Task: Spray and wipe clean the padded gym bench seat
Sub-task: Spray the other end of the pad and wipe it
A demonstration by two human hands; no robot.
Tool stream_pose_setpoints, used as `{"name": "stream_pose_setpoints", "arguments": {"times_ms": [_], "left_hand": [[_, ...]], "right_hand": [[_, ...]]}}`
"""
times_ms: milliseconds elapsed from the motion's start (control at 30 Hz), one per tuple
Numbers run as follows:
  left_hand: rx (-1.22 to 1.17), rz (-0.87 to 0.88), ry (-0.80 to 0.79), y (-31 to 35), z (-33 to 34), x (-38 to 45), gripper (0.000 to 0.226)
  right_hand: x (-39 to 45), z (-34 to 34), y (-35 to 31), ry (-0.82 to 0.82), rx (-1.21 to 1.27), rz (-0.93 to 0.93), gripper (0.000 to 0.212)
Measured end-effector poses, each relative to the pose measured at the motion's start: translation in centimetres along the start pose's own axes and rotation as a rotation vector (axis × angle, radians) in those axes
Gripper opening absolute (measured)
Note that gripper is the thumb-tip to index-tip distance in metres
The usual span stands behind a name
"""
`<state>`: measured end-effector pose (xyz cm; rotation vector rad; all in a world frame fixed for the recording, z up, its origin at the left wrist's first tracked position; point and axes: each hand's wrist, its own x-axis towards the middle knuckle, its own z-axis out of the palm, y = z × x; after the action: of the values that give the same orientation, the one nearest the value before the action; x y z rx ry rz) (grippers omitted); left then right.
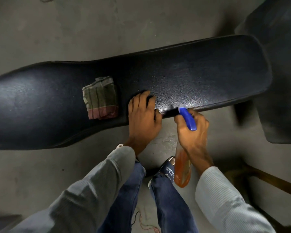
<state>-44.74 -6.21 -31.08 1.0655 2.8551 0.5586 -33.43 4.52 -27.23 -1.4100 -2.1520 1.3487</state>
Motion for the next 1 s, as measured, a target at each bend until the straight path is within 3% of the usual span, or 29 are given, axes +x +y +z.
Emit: {"name": "stream_pose_setpoints", "arguments": {"times_ms": [367, 733, 1000], "left_hand": [[0.0, 0.087, -0.031, 3.3, 1.9, 1.2, 0.043], [0.011, 0.117, -0.097, 6.5, 2.9, 3.1, 0.038], [0.004, 0.103, -0.063, 8.5, 4.6, 4.2, 0.038]], "right_hand": [[1.5, -5.2, 1.4, 0.163, 0.012, 0.065, 0.032], [5.1, -5.5, 0.4, 0.13, 0.017, -0.05, 0.033], [7.3, -9.0, 2.0, 0.238, 0.047, 0.031, 0.03]]}}
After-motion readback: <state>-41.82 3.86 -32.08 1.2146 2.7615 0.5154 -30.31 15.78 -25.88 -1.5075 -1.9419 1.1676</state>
